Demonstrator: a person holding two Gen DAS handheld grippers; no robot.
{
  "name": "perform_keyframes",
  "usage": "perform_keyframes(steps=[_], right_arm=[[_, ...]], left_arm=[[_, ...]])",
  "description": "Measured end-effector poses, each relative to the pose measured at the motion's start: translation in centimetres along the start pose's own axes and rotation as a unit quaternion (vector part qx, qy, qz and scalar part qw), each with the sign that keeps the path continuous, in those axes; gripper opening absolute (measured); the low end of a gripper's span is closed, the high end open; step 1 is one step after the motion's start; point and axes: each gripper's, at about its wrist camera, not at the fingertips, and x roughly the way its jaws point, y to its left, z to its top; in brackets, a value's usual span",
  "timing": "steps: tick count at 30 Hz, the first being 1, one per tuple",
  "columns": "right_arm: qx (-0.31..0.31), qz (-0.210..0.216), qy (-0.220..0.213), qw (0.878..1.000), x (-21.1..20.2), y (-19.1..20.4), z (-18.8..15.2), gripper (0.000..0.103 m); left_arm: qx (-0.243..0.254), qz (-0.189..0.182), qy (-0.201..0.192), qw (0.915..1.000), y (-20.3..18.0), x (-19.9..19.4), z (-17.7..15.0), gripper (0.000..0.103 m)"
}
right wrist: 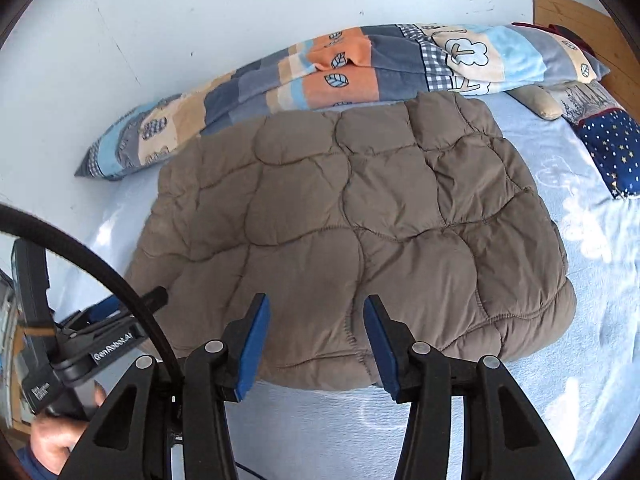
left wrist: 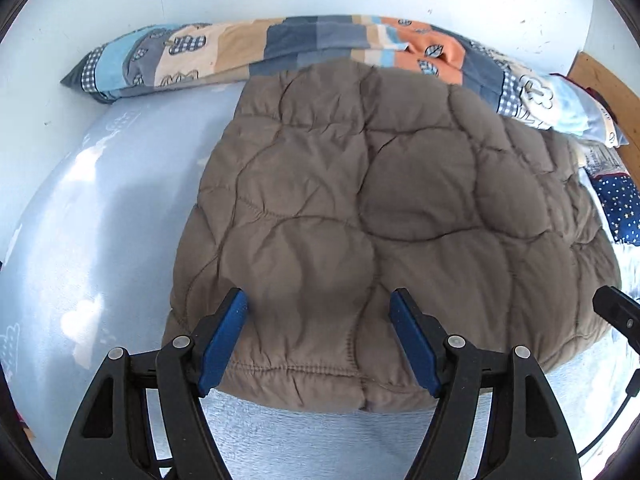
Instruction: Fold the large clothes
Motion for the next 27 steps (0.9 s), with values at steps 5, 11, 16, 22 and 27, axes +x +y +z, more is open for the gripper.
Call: perform_keyframes(steps=[5,11,16,22,27], right_arm=[[-0.018,-0.02,0.044,0.999,3.8,-1.0,0.2,0.053],[-0.045,-0.037,0.09,0.994,7.7,-1.1,-0.8,0.055],[-0.057,-0.042,0.103,0.992,8.8,-1.2,-1.2,0.056],[-0.058,-0.033,0.105,0.992,8.9,-1.6,-1.4,0.056],[-0.046,-0.013,0.096,0.994,7.0,-2.2,-1.0,0.057]], left_arm=[[0.018,0.008,0.015,0.9997,-0.1,2.0,0.0,0.074],[0.039,0.017,0.048,0.9979,-0.7,4.2,-0.4,0.074],[0.039,0.012,0.064,0.9971,-0.4,5.2,-0.7,0.077],[0.045,0.016,0.051,0.9976,-0.5,4.9,-1.1,0.076],[0.053,0.012,0.013,0.9984,-0.7,3.3,-1.3,0.076]])
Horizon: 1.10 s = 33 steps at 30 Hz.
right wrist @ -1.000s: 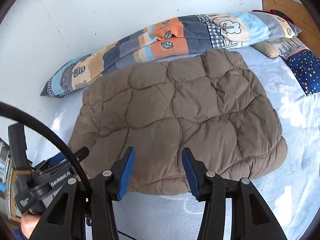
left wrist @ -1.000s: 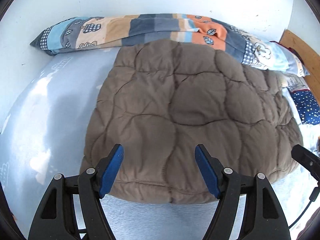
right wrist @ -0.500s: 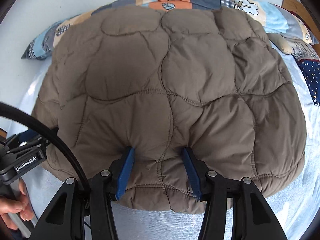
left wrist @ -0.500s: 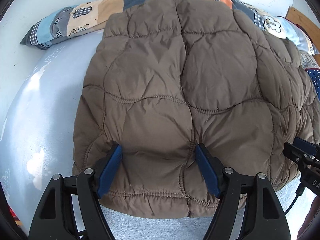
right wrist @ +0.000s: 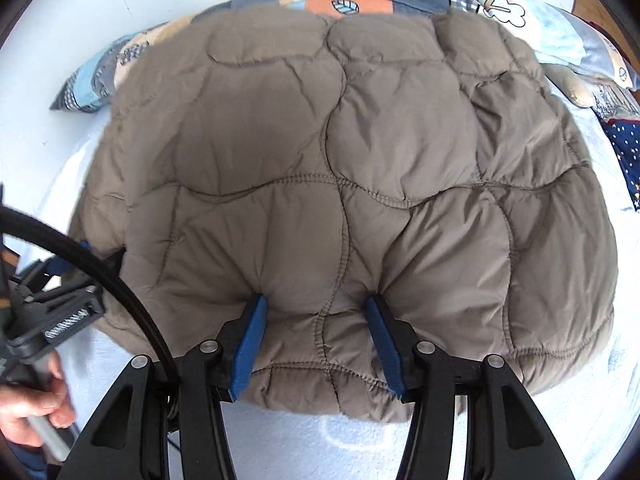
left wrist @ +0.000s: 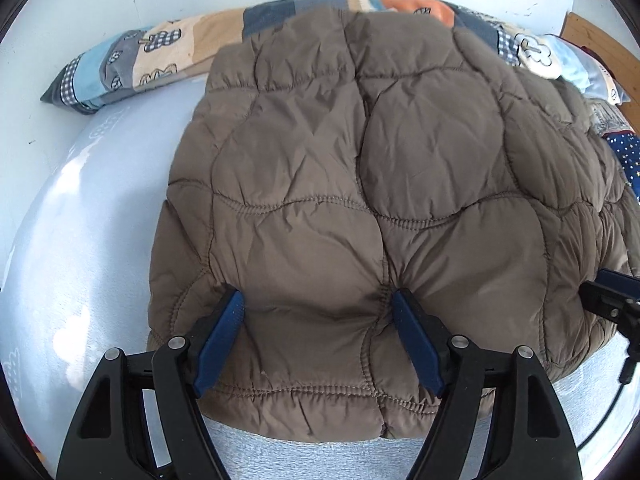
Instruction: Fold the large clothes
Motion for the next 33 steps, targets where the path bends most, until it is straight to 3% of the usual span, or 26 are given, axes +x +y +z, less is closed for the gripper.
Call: perform_keyframes(steps=[5,9,12,16,25,33], right_arm=[[0.025,0.028,-0.062,0.997,-4.3,-1.6,0.6,0.057],[0.045,-0.017,-0.096,0.994,-5.3,-3.6,0.9,0.057],[0.067,-0.037,-0.082,0.994,-4.4,-5.3,1.2,0.057],[0.09,-0.025,-0.051,0.994,-3.0,-7.2,1.8,0.057],[0.073,-0.035,-0.032,0.996,-0.8,-6.7,2.1,0.063],[0.078,-0.02,-0.055,0.995,-2.2,-6.3,1.6,0.063]], left_arm=[[-0.034,-0.024,-0.043,0.9982,1.3,-2.3,1.4,0.076],[-0.059,-0.013,-0.067,0.9959,2.6,-2.9,2.5,0.076],[-0.07,-0.009,-0.05,0.9963,3.2,-1.8,2.7,0.076],[-0.058,0.006,-0.023,0.998,3.3,0.1,2.5,0.076],[-0.022,0.03,-0.029,0.9989,2.3,0.6,1.7,0.076],[0.01,0.052,-0.064,0.9965,1.5,-1.0,2.0,0.076]])
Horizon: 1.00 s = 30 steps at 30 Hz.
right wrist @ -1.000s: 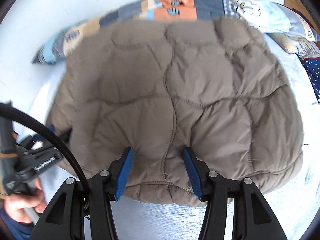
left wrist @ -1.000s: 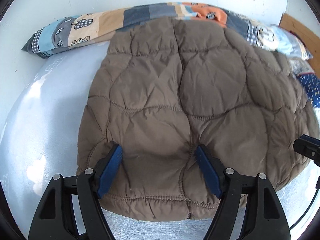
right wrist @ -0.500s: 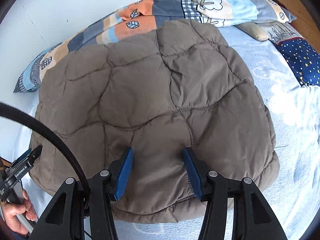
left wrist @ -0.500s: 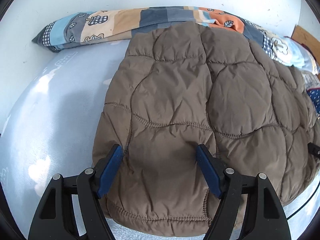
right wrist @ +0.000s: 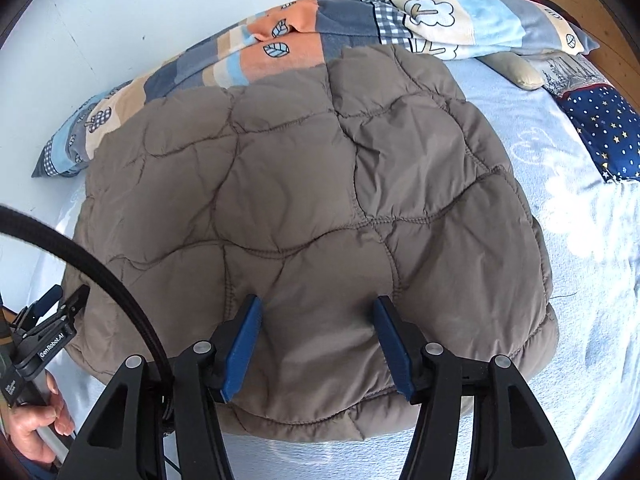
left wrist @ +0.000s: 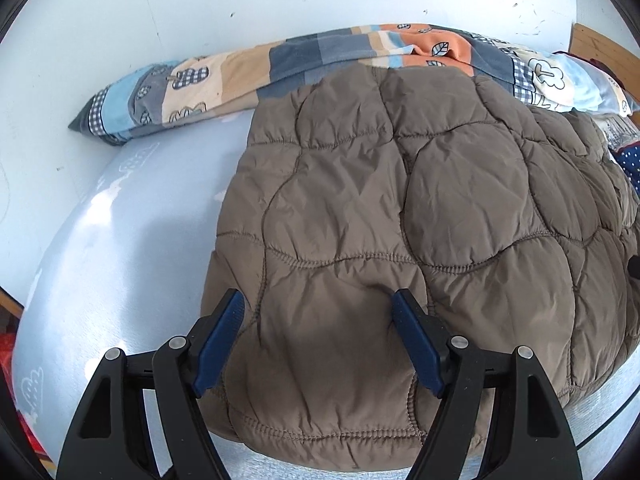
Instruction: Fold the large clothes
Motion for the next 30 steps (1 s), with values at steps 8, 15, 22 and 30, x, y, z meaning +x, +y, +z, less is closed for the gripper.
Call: perform_keyframes(steps=[8,15,22,30], right_arm=[[0.004,0.012,-0.015,1.0,-1.6,-0.4,-0.4,0.063],[0.008,0.012,-0.02,1.0,-2.1,-1.0,-0.3,0.063],[0.026,0.01,-0.028,0.999,-2.8,-2.5,-0.2,0.063],[0.063,0.002,-0.046,0.997,-4.2,-5.8,0.0,0.063]], left_arm=[[0.022,0.012,-0.024,0.9994,0.0,-0.8,0.4,0.076],[0.029,0.019,-0.027,0.999,0.1,-0.7,0.4,0.076],[0.034,0.025,-0.03,0.9987,0.2,-0.6,0.4,0.076],[0.04,0.035,-0.033,0.998,0.5,-0.6,0.3,0.076]])
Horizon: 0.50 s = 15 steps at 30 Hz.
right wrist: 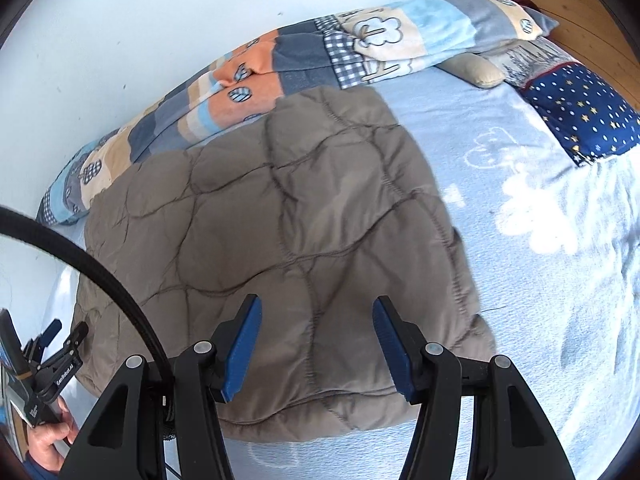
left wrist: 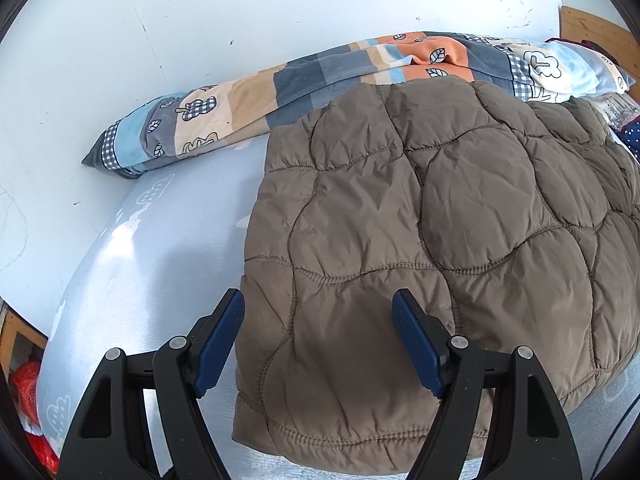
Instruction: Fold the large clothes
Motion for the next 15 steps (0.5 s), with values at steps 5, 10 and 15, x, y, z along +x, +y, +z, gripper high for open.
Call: perform_keyframes(steps=[5,10,15], right_arm=[[0.033,-0.009,-0.014,0.999,-1.0,-3.3,0.4,0.063],[0.087,-0.006,-0.025,0.996,-1.8,-8.2,0.5,0.057],[0.13,0.013,-0.019,0.991,-1.7,-12.8,0.2,0.054]], left_arm=[[-0.025,-0.014,0.005,0.9996,2.3,0.3,0.5,0.076],[-0.127,-0.035,0.033,0.9907,9.4,2.0,0.2,0.073],[-0.225,-0.082,0.091,0.9667,15.1,5.3,-1.9,0.065]])
